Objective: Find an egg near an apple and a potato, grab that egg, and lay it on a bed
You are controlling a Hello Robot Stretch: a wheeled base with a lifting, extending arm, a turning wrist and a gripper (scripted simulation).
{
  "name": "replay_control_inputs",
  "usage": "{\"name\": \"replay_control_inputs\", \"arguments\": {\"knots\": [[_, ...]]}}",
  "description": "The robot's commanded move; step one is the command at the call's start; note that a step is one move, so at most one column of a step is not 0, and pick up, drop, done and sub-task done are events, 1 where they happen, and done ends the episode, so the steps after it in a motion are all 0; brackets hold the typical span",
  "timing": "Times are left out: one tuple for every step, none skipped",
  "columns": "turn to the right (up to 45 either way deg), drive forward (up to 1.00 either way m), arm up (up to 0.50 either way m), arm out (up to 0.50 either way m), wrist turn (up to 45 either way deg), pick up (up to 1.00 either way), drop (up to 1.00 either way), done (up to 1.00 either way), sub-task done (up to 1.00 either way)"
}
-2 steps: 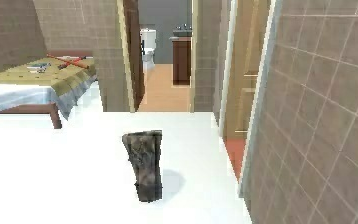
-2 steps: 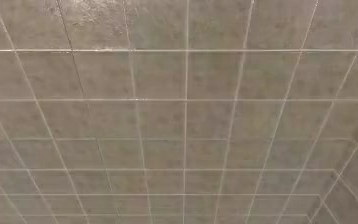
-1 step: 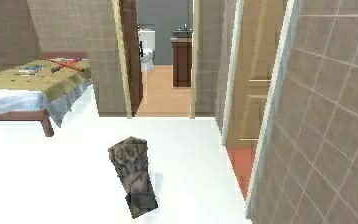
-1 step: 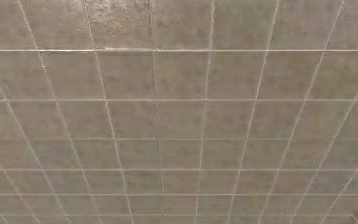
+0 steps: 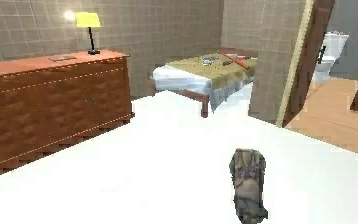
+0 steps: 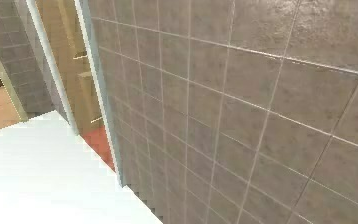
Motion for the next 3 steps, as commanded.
{"name": "replay_control_inputs", "arguments": {"knots": [[-9.0, 0.0, 0.0, 0.0, 0.0, 0.0, 0.0, 0.0, 0.0], [0.0, 1.0, 0.0, 0.0, 0.0, 0.0, 0.0, 0.0, 0.0], [0.0, 0.15, 0.0, 0.0, 0.0, 0.0, 0.0, 0.0, 0.0]]}}
